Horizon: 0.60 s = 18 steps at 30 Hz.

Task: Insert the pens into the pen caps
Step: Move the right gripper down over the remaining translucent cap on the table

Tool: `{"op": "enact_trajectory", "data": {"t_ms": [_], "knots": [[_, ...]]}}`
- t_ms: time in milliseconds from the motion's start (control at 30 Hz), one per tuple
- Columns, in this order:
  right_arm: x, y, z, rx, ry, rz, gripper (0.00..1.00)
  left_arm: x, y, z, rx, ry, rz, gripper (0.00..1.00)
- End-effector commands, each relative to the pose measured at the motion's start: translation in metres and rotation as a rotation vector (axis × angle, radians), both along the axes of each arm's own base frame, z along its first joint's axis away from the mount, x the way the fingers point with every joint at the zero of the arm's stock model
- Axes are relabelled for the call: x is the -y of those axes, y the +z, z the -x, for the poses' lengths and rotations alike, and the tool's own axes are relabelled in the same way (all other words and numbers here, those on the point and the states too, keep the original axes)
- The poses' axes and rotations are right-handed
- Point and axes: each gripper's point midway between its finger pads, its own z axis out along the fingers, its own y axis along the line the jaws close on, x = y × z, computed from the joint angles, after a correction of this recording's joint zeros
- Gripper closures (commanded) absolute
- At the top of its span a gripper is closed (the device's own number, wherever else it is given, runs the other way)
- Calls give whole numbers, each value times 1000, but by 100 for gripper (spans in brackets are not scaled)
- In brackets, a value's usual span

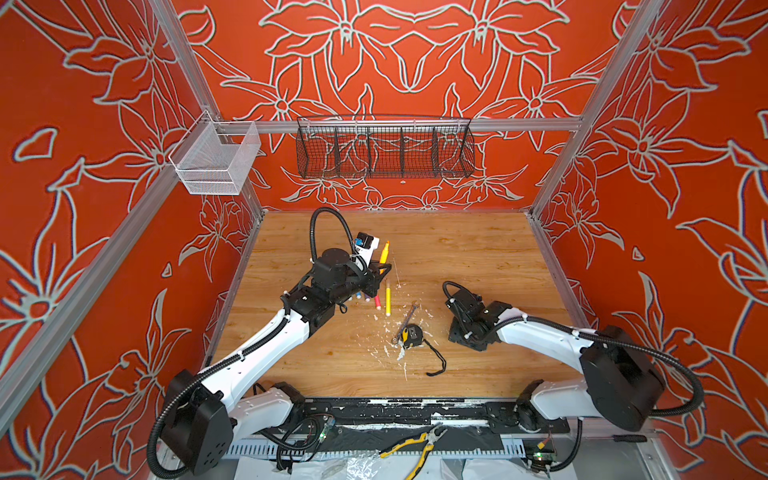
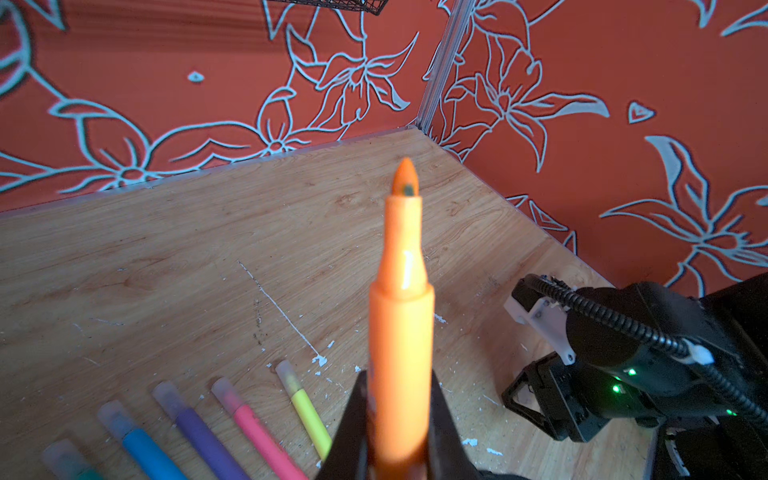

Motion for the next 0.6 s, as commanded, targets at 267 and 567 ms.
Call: {"op": "enact_trajectory", "data": {"t_ms": [267,567], "knots": [[10,-10,2,-39,7,70,58,-1,12,0,38,2,18,100],[16,-13,12,-43,1,64,73,-2,12,1,39,2,18,100]]}}
